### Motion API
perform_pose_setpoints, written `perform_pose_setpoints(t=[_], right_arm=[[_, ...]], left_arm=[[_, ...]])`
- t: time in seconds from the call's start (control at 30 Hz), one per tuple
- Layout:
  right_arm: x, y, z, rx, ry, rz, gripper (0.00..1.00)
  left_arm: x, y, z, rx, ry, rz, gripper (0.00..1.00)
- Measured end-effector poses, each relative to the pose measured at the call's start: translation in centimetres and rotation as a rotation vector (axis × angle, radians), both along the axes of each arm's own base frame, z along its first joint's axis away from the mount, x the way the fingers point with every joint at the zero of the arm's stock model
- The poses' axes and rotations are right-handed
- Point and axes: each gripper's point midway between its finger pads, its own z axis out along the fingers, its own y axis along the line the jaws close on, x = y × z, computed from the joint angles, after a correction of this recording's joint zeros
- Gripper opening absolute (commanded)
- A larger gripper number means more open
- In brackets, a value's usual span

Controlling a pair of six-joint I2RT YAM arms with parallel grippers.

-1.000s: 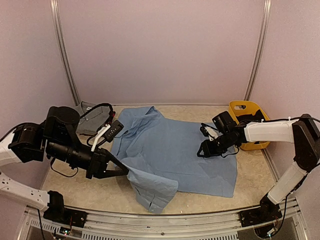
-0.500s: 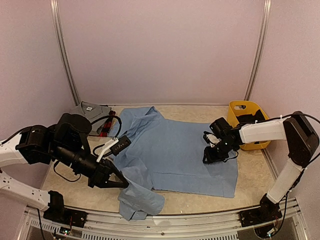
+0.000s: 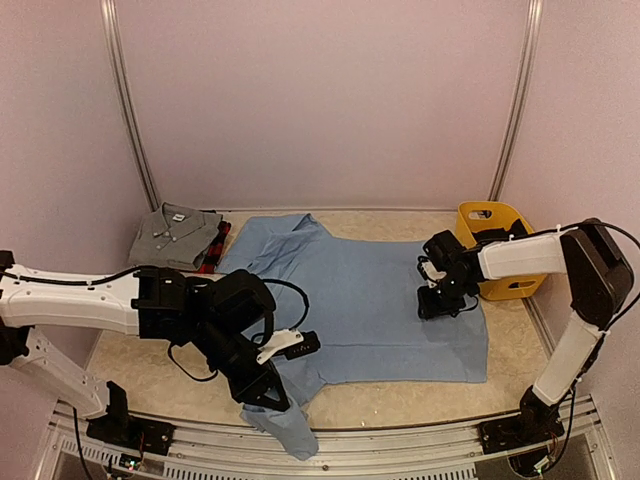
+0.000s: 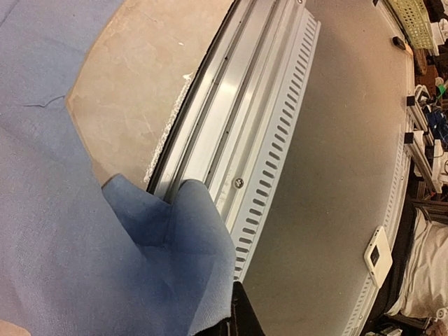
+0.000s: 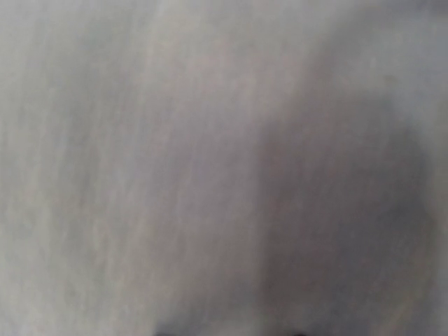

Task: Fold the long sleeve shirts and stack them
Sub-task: Flatten out the crumpled shirt at the center of the board.

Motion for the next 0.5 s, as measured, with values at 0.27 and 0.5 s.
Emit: perform_pose_setpoints(t=[0.27,0.5], right_arm=[[-1.5,-0.9,0.7,-0.031,0.040,0.047,0.40],[-1.2,-0.8,3.4,-0.029,0.006,0.084,0.40]], left_arm=[[-0.2,-1.6,1.7,-0.057,-0.040,-0.123,0.36],[0.9,-2.4,5.0,-0.136,-0.110,-0.181,0.96]])
